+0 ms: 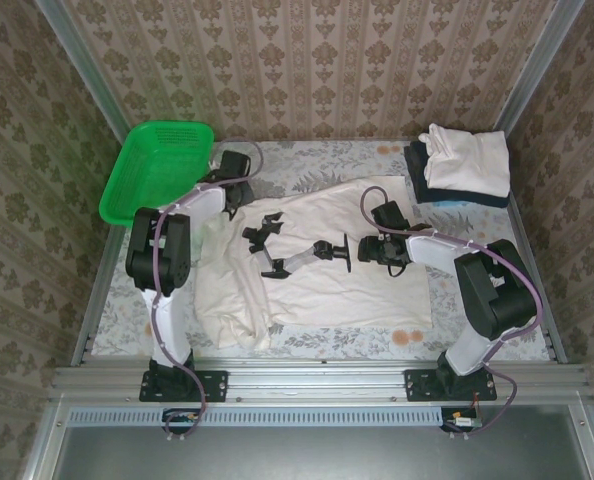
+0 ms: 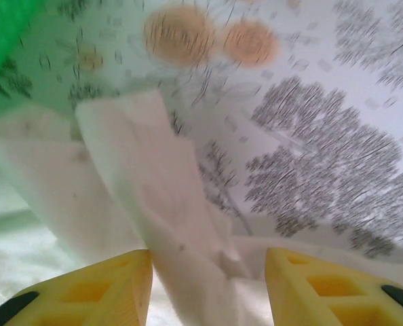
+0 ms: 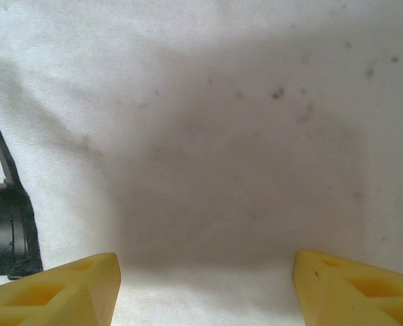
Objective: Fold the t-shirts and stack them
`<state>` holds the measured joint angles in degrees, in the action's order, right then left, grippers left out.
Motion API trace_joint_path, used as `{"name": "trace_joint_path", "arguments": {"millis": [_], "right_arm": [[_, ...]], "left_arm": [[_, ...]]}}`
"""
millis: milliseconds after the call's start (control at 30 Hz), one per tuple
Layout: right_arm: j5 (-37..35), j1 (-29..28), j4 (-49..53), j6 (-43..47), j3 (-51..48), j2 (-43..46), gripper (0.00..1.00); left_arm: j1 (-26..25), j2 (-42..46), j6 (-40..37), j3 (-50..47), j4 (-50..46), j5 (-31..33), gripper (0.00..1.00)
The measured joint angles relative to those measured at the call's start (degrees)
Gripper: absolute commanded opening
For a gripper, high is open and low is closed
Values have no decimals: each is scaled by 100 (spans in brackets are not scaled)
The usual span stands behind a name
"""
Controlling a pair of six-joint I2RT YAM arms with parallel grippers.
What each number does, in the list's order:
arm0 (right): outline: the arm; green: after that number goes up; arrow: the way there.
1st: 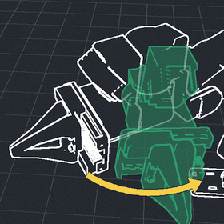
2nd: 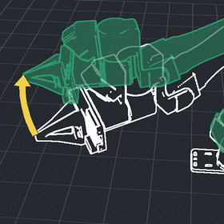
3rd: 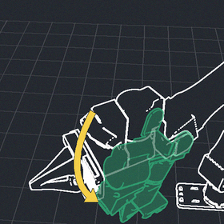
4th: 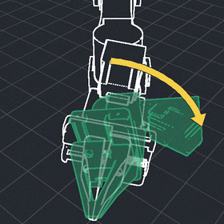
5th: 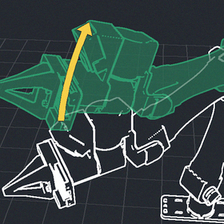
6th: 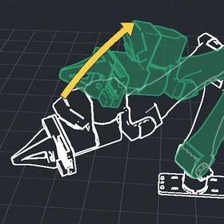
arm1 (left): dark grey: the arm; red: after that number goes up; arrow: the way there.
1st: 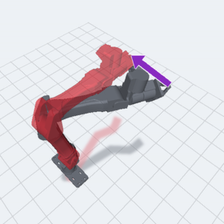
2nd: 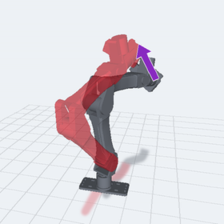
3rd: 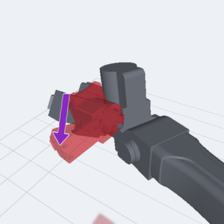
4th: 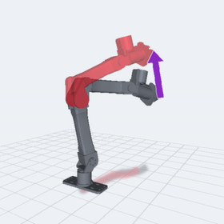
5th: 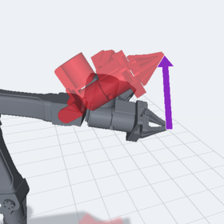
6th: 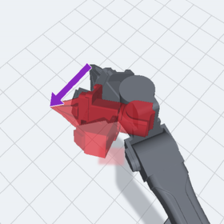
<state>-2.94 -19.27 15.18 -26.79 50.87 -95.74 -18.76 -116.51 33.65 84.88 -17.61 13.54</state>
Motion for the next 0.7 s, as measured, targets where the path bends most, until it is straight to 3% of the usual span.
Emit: {"name": "trace_joint_path", "arguments": {"millis": [200, 267, 333, 433, 700], "right_arm": [[2, 0, -2, 0, 0, 0, 70], [11, 0, -4, -2, 0, 0, 70], [33, 0, -9, -4, 0, 0, 70], [44, 0, -20, -17, 0, 0, 70], [44, 0, -42, -20, -15, 0, 70]], "left_arm": [[-109, 118, -219, 363, -247, 409, 59], [-92, 17, -291, 625, -415, 428, 52], [-46, -282, -389, 1123, -581, 404, 34], [7, -640, -479, 1419, -625, 267, 24], [-125, -81, -586, -391, -566, -46, 10]]}}
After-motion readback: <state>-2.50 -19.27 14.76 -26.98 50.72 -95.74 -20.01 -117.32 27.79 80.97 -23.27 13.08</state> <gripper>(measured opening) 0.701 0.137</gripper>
